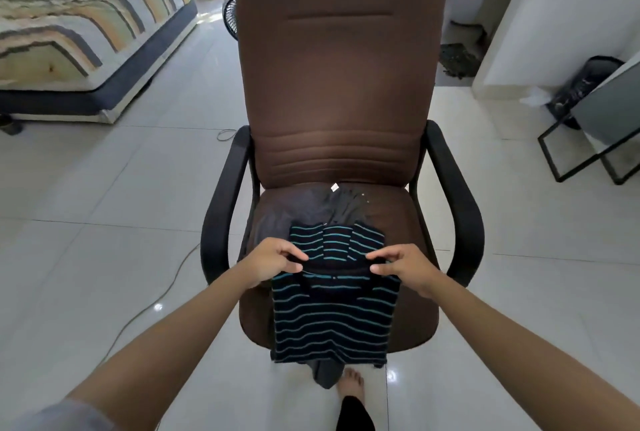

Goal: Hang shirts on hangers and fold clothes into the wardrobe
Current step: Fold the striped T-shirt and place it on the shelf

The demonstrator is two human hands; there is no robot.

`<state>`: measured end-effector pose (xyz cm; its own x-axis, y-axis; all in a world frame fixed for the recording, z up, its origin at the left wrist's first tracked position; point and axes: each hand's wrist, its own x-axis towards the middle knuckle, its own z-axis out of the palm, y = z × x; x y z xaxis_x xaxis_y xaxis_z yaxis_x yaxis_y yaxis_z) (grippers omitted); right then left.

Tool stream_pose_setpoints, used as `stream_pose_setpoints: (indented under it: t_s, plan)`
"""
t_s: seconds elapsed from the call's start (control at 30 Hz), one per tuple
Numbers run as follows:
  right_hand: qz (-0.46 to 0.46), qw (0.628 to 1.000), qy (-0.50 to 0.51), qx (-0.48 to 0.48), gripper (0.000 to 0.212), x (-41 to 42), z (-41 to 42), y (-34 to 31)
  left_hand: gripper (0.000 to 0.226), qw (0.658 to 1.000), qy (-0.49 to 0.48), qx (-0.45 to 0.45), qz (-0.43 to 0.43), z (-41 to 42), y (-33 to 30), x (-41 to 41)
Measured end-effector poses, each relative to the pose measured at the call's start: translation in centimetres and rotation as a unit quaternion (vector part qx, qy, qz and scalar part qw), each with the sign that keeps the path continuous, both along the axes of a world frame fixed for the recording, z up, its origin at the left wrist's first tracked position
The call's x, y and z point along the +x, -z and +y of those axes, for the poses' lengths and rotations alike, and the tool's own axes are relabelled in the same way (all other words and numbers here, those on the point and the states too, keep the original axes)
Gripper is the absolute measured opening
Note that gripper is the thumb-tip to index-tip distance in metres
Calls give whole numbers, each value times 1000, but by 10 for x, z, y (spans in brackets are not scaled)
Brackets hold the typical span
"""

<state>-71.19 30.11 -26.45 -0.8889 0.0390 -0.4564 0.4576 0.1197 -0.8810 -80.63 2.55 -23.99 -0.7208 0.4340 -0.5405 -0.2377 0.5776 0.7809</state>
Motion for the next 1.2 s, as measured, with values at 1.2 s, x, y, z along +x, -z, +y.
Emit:
stream_pose_setpoints:
  t_s: [1.2]
  plan:
    - [-63,980,-30,184,16,-179,78,201,35,974,43,-194,106,39,204,-201]
